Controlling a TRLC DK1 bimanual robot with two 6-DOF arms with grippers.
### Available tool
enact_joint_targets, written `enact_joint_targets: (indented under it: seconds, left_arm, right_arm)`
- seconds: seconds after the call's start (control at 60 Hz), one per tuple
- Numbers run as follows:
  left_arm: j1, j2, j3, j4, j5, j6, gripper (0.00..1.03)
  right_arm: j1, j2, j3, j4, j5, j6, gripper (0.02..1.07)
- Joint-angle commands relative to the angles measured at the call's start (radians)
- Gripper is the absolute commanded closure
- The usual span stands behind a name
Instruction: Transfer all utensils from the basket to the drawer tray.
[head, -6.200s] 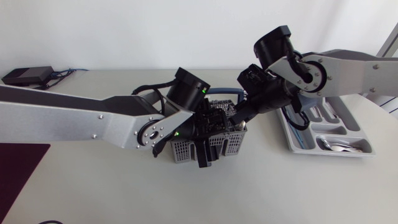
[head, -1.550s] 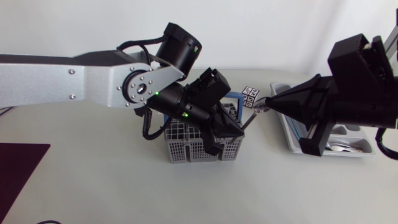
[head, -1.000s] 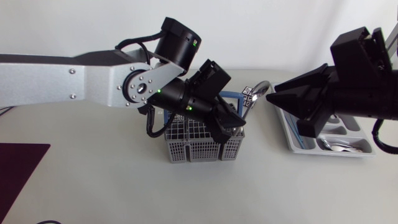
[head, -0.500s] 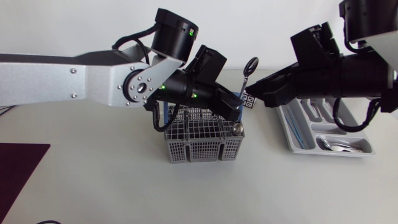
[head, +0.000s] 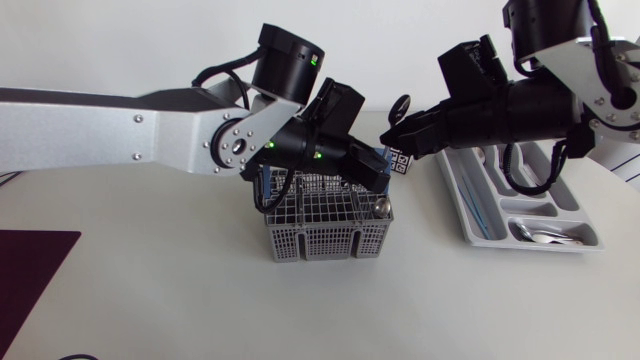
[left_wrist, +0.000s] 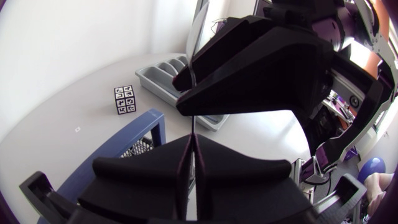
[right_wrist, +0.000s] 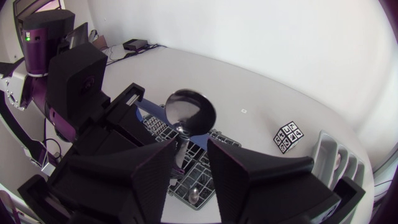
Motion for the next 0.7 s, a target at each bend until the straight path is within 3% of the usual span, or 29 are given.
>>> enact_joint_targets:
  seconds: [0.0,0.2,0.5,0.567,0.65,0.667,0.683]
  left_arm:
    - [-0.004,0.012,0.033,0.019,-0.002,-0.036,1.00]
    - [-0.004,0.012,0.030,0.022,-0.021,-0.039,1.00]
    - [-0.004,0.009,0.031,0.030,-0.038,-0.040,0.99]
    - [-0.004,0.003,0.031,0.033,-0.038,-0.034,0.84]
    - [-0.006,-0.011,0.028,0.036,-0.039,-0.023,0.54]
    - [-0.007,-0.020,0.027,0.036,-0.041,-0.020,0.38]
    - [-0.009,-0.025,0.024,0.036,-0.045,-0.019,0.31]
  right_arm:
    - [0.011,0.022,0.027,0.009,-0.006,0.027,0.80]
    - [0.017,0.023,0.021,0.009,-0.006,0.027,0.99]
    - [0.020,0.023,0.021,0.002,-0.009,0.026,1.01]
    - [0.019,0.022,0.019,0.000,-0.010,0.024,1.01]
    - [0.009,0.018,0.010,-0.002,-0.014,0.020,1.01]
    - [0.008,0.017,0.008,-0.002,-0.015,0.018,1.01]
    - [0.005,0.015,0.005,-0.002,-0.018,0.016,1.01]
